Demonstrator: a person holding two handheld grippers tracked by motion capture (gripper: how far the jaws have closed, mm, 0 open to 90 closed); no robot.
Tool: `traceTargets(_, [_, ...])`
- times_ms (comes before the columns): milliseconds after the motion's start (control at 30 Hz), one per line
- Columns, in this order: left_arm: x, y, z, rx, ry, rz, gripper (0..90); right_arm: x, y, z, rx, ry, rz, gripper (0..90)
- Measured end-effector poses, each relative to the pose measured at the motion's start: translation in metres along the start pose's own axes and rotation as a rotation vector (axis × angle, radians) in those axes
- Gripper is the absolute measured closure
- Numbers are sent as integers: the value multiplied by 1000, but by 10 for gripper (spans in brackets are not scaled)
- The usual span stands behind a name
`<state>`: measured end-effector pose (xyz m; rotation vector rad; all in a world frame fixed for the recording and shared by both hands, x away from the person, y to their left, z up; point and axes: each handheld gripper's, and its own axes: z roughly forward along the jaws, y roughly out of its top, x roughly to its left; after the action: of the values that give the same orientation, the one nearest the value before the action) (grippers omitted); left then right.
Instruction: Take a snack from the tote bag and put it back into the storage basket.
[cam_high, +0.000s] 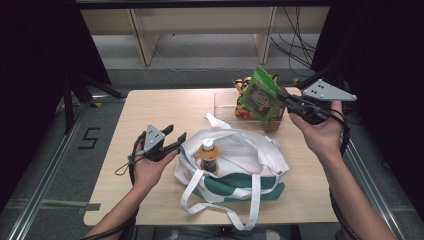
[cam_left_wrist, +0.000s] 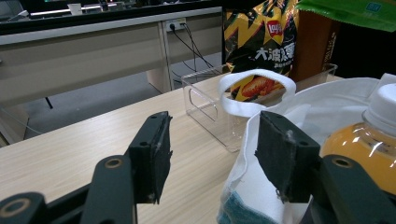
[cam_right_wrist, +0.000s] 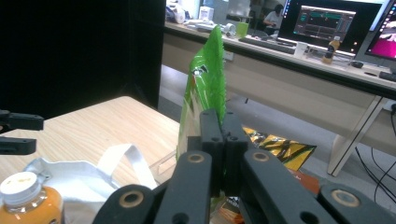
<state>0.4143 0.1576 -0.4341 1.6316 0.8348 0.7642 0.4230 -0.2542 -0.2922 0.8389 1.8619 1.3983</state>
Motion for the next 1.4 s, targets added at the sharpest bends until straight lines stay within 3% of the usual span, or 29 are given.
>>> traceTargets(167, [0,0,0,-1,-1,0,441,-4,-5,7,4,-2,22,900])
traceTargets(333, [-1,0,0,-3,-2,-2,440,-7,-5,12,0,-5,8,900])
traceTargets(367, [-1,0,0,-4,-2,-2,440,-9,-5,13,-10,-17,-13,900])
traceTargets(400, [0,0,0,-3,-2,0,440,-7,-4,13,3,-12,11,900])
traceTargets(533, [0,0,0,-1,-3,2,440,-10,-3,17,-10,-12,-17,900])
traceTargets(600, [-1,0,0,-1,-3,1,441,-9,-3,19,-4,-19,0,900])
traceTargets(867, [-1,0,0,3,-2,2,440,-13,0,27,-11,-19,-27,900])
traceTargets(1400, [0,0,0,1,-2,-3,440,-15,-3,43,0,-20,-34,900])
